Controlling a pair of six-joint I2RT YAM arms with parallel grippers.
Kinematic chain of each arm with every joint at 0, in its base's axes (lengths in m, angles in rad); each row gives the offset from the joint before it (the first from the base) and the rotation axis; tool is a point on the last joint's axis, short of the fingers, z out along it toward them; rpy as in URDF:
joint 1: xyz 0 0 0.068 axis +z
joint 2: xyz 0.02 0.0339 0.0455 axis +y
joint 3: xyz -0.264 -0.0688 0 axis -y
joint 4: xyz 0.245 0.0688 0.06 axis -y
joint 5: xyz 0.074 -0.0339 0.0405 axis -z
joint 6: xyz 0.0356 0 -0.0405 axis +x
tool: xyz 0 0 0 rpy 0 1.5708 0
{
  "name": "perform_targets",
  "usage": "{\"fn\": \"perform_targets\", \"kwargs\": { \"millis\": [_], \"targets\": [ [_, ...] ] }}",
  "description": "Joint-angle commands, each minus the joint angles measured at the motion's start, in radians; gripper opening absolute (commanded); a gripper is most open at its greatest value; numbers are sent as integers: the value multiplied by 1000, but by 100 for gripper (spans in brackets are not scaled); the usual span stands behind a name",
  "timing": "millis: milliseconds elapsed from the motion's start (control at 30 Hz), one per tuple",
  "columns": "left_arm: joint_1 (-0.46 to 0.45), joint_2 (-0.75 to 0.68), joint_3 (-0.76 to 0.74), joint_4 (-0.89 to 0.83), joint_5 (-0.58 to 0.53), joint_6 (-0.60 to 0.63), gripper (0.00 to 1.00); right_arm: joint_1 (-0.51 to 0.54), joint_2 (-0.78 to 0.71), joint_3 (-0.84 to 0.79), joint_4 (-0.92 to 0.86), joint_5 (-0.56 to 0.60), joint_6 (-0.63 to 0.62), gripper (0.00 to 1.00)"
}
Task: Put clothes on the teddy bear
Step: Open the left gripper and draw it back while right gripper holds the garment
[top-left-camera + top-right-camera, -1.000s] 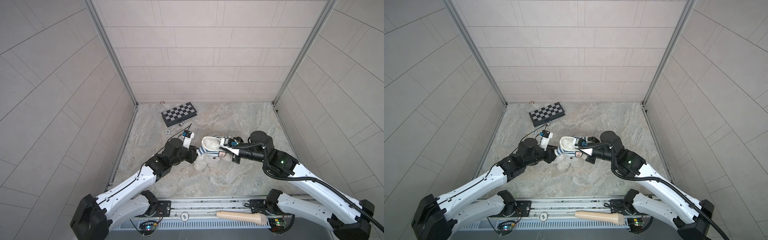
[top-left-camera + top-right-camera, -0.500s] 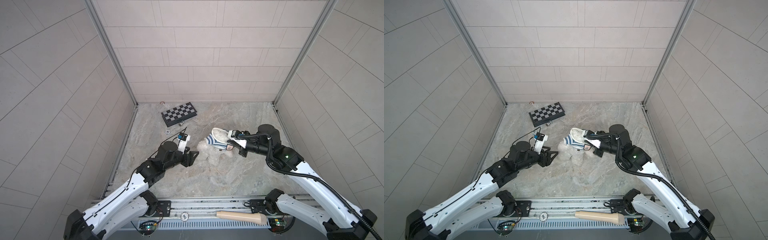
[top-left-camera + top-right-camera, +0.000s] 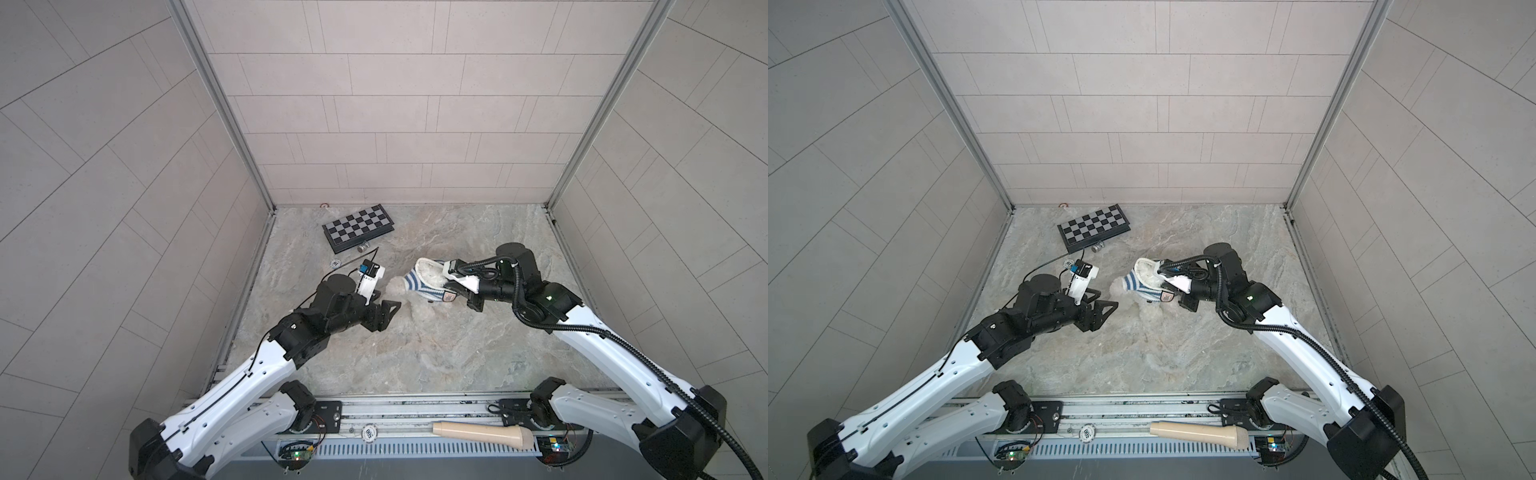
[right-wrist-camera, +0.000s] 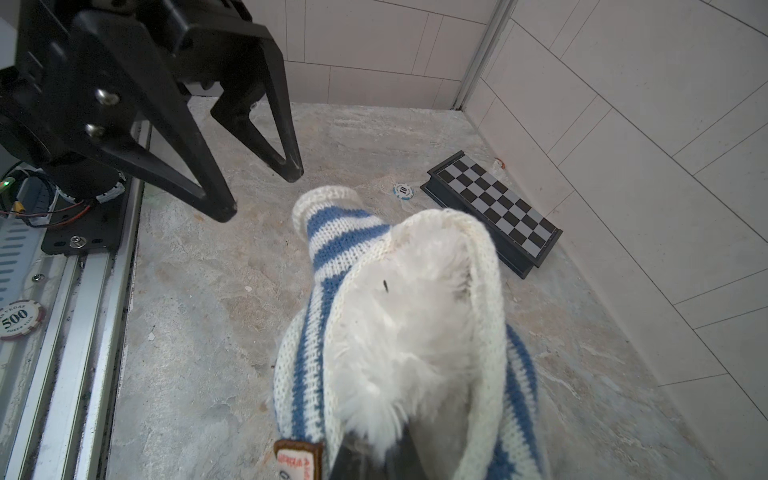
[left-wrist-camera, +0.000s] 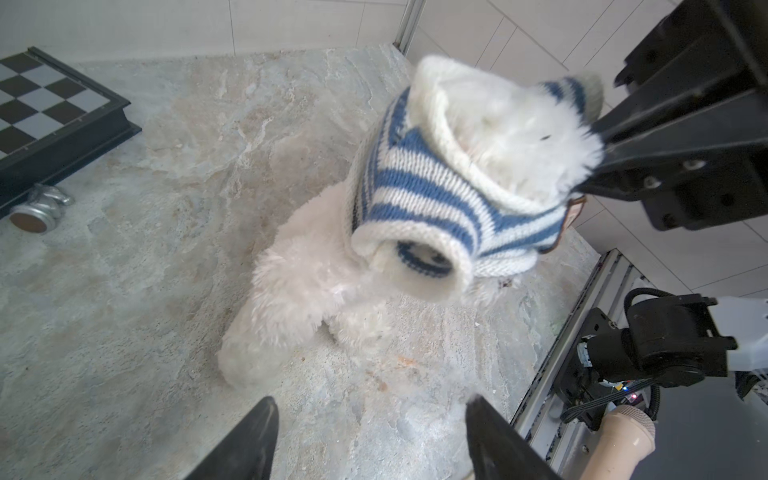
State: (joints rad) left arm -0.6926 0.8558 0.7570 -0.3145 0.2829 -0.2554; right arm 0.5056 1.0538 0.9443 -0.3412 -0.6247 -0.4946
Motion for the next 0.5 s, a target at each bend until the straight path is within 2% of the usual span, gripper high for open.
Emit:
{"fn": "perform_targets", "kwargs": {
  "millis": [0, 133, 300, 467],
  "targets": [
    [-4, -18, 64, -56, 41, 43, 72, 0, -40, 30, -14, -41, -43, 0],
    [-16, -11, 131, -84, 84, 63, 68, 11, -70, 6, 15, -46, -35, 0],
    [-20, 24, 223, -89, 168, 95, 57, 24, -73, 0, 12, -59, -38, 0],
    [-21, 54, 295, -120, 236, 148, 51, 24, -80, -9, 26, -76, -51, 0]
  ]
}}
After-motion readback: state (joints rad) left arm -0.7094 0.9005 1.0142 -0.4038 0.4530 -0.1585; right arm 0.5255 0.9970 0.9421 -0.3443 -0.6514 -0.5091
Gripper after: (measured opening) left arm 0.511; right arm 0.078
